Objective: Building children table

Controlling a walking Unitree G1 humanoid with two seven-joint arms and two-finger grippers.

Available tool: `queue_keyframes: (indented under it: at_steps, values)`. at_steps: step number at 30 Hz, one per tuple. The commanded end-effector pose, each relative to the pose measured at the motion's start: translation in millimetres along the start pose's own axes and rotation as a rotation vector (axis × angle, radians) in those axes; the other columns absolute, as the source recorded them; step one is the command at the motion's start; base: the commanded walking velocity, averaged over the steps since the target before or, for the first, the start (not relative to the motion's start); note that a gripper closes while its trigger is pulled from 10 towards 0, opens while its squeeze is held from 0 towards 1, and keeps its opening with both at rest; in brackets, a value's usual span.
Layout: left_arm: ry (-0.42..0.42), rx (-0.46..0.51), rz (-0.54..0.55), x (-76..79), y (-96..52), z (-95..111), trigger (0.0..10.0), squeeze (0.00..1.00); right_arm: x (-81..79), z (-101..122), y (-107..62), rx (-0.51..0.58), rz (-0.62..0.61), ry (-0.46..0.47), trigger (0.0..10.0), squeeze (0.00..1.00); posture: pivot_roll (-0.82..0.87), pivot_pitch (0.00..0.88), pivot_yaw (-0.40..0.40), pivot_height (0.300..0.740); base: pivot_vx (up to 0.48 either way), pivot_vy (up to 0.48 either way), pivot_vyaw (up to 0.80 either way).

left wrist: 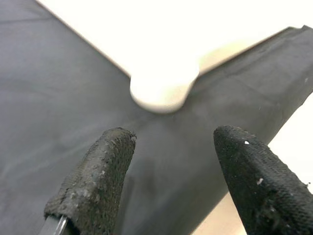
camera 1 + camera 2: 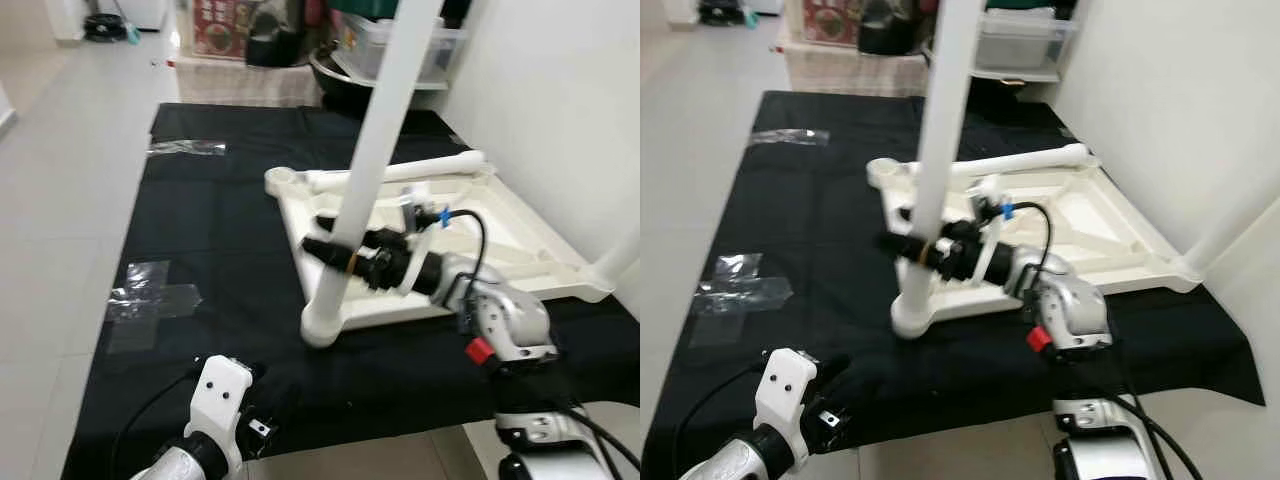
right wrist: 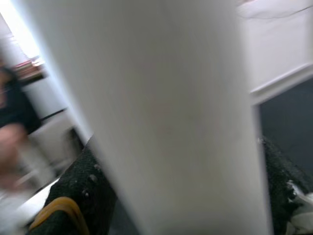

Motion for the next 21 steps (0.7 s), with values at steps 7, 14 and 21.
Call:
queue_keyframes:
  at_steps: [7, 14, 21]
  values:
    - [-0.018, -0.015, 0.003, 1.7, -3.6, -3.3, 10.0, 0.00, 7.4, -7.0, 24.6, -0.063, 0.084, -0.094, 0.0, 0.00, 0.12, 0.095, -0.143, 0.740, 0.000, 0.000, 0.00]
    - [-0.019, -0.017, 0.002, 1.6, -3.3, -3.5, 10.0, 0.00, 27.2, -11.3, 21.5, -0.065, -0.231, -0.124, 0.0, 0.00, 0.12, 0.093, -0.139, 0.740, 0.000, 0.000, 0.00]
    - [-0.017, -0.022, -0.003, 0.2, -2.7, -4.7, 10.0, 0.00, 48.8, -14.2, -12.4, 0.018, -1.087, -0.104, 0.0, 0.00, 0.12, 0.086, -0.133, 0.740, 0.000, 0.000, 0.00]
Point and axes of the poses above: a point about 5 cm out from each wrist's last joint towards the gripper, its own y axis pointing out of the wrist towards the gripper, its own z axis along the axis of the wrist's last joint, x = y × z, the point moved 1 cm from there along y, pointing out of the wrist towards the gripper, and after that the axes turned 8 degrees about -y, right-handed, at the moved point
